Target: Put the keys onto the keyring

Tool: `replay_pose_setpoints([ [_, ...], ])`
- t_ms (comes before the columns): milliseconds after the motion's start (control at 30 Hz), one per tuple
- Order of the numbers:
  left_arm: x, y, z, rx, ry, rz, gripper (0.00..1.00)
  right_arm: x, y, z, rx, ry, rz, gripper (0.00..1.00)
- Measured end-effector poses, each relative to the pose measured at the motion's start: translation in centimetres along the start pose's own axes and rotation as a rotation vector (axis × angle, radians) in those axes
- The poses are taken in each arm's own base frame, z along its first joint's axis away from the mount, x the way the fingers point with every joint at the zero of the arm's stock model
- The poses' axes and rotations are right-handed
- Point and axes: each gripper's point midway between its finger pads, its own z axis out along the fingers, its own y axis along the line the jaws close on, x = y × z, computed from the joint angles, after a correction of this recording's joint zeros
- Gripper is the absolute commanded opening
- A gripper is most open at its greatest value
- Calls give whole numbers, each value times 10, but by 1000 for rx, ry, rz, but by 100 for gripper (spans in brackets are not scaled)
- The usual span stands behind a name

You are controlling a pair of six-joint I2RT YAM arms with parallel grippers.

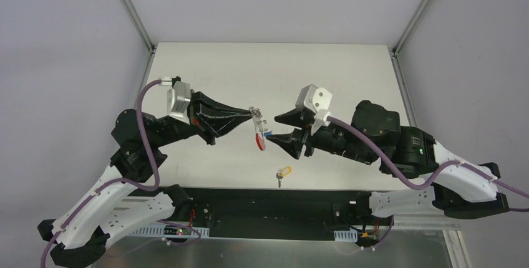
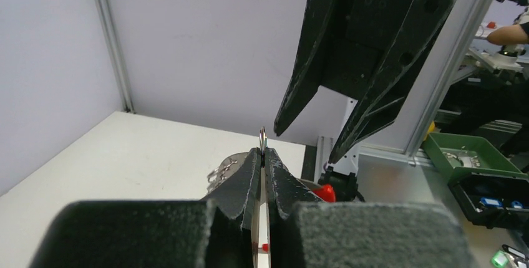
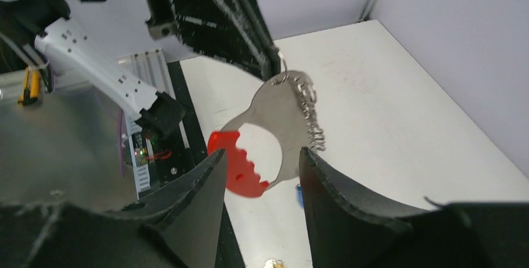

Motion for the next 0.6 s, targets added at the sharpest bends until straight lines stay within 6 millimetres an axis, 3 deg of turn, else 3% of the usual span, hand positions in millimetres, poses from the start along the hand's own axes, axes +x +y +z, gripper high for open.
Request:
replay_pose_setpoints([
  [133, -12, -12, -1, 50, -48, -19, 0, 7, 11, -9, -101, 3, -93, 51],
  [333, -17, -25, -1, 120, -84, -68, 0, 0, 24, -24, -212, -42, -193, 48],
  [600, -25, -39, -5, 188, -121, -107, 0, -5, 39, -14, -288, -61, -224, 43],
])
